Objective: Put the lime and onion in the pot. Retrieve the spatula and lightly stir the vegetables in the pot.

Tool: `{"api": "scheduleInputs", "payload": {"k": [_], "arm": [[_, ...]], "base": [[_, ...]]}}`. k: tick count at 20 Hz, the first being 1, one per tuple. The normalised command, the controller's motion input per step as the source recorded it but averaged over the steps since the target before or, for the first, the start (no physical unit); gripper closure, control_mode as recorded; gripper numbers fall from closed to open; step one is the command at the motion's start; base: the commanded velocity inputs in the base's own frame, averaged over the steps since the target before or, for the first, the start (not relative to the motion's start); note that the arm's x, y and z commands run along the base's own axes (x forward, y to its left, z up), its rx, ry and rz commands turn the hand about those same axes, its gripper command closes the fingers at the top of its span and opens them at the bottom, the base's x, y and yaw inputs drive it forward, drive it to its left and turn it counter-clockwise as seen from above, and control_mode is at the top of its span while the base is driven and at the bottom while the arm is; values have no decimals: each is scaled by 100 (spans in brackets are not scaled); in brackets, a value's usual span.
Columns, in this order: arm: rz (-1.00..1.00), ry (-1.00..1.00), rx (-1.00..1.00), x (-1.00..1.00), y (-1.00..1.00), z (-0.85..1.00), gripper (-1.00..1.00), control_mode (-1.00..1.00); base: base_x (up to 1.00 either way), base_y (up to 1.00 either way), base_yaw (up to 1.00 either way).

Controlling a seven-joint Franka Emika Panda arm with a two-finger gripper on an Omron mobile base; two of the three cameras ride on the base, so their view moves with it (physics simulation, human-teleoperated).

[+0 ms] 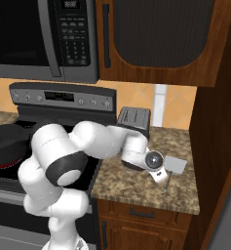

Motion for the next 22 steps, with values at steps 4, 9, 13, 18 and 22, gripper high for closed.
{"api": "scheduleInputs", "payload": {"k": [4, 9, 13, 18, 22], "arm": [[0, -11, 2, -81, 10, 100, 100, -100], [1, 4, 0, -50, 56, 100, 100, -100], [0, 13, 4, -26, 42, 100, 100, -100], [6, 16, 1, -43, 60, 100, 100, -100], [24, 10, 0, -35, 100, 52, 100, -100]], "base": [[0, 0, 0], [0, 0, 0], [0, 0, 0], [0, 0, 0], [0, 0, 0]]}}
